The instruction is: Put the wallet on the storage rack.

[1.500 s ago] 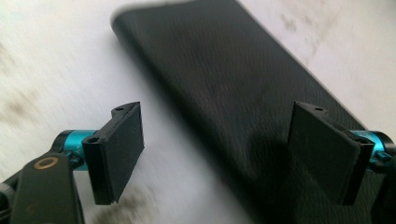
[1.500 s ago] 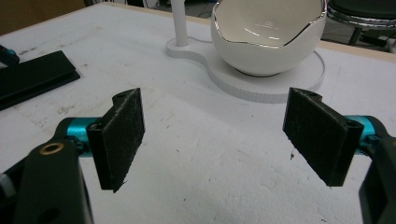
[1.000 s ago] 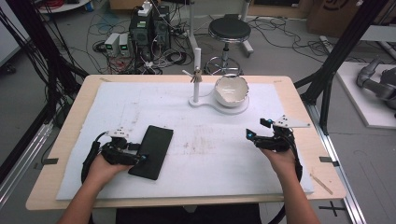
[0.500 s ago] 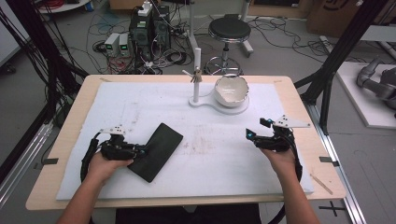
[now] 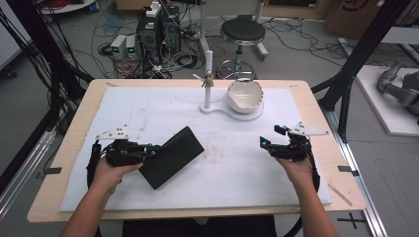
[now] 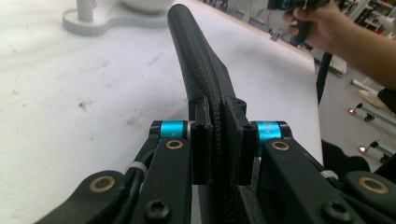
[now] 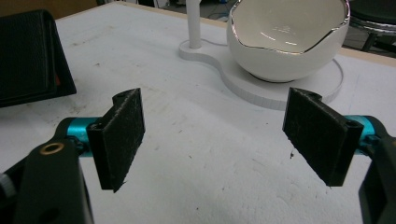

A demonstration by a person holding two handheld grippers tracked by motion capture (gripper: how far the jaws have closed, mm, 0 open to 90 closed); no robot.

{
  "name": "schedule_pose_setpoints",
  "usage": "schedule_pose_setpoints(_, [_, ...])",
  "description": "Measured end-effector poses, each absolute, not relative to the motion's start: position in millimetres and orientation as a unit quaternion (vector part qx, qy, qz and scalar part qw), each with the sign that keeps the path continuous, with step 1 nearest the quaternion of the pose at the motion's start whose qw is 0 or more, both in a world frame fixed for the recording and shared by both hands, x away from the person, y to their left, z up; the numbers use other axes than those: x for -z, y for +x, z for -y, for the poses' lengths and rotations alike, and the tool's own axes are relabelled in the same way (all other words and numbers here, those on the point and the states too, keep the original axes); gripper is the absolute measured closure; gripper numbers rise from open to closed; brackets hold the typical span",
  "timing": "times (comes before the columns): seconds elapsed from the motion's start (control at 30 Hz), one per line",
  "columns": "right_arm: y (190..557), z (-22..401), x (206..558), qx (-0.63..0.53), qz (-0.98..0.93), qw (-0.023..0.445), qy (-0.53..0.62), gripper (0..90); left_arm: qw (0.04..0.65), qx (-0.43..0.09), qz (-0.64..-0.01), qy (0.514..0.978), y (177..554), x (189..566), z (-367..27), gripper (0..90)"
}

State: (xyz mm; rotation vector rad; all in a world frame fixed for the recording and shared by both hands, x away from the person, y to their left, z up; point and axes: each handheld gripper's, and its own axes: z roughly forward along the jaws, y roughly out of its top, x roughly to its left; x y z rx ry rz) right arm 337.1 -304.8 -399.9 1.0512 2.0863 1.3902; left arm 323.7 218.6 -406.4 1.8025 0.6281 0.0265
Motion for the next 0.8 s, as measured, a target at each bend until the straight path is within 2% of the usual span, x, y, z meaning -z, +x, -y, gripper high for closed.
schedule_pose_setpoints(0.17, [336.5, 303.0, 398.4, -0.511, -0.749, 0.202, 0.370, 21.2, 0.597, -0.016, -0.252, 0.762, 321.9, 398.9, -216.4, 81.1])
schedule_pose_setpoints(0.37, [334.8, 290.2, 394.1, -0.522, -0.762, 0.180, 0.337, 21.2, 0.598, -0.003, -0.216, 0.772, 317.6, 390.5, -199.8, 81.3])
schedule_pose_setpoints(0.8, [330.8, 238.9, 388.1, -0.570, -0.788, 0.055, 0.227, 21.2, 0.606, 0.013, -0.140, 0.783, 311.0, 377.5, -157.0, 81.2])
